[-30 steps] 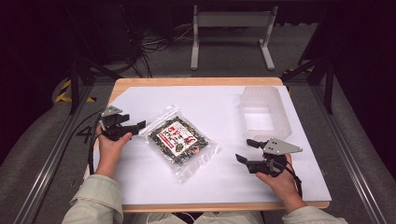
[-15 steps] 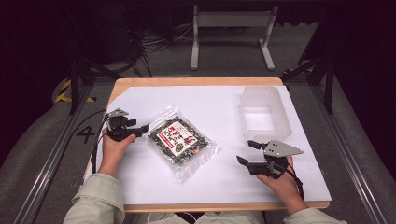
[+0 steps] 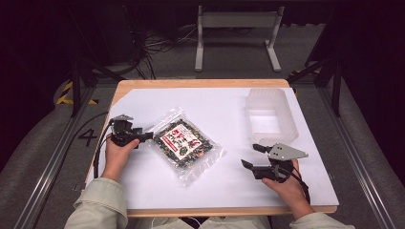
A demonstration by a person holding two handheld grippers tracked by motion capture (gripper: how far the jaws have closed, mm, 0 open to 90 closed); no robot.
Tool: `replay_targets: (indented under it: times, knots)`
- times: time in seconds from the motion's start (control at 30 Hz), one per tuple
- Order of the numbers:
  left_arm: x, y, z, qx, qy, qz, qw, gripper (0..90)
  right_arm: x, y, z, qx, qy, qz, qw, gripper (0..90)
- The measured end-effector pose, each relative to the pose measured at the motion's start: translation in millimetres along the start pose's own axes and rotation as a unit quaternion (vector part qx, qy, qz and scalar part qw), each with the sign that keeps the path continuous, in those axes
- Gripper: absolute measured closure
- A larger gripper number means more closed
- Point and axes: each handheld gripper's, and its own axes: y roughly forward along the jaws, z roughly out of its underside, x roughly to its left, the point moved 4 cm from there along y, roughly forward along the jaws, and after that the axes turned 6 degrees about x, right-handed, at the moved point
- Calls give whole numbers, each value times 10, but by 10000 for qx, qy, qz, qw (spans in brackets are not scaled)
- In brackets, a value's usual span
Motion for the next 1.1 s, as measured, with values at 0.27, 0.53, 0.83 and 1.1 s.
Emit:
replay_targets:
  times: [0.27, 0.53, 0.83, 1.1]
  knots:
    - [-54, 15, 8, 42, 43, 157, 9999, 386, 9, 4, -3, -2, -11, -25, 10000, 280]
    - [-57, -11, 22, 97, -27, 434, 9990, 561, 10, 15, -3, 17, -17, -46, 10000, 276]
    - [-87, -50, 29, 127, 128, 101, 9998, 776, 15, 13, -4, 33, -47, -26, 10000, 276]
    - [-183, -12, 43, 235, 363, 116, 9990, 857, 21, 14, -7, 28, -61, -37, 10000, 276]
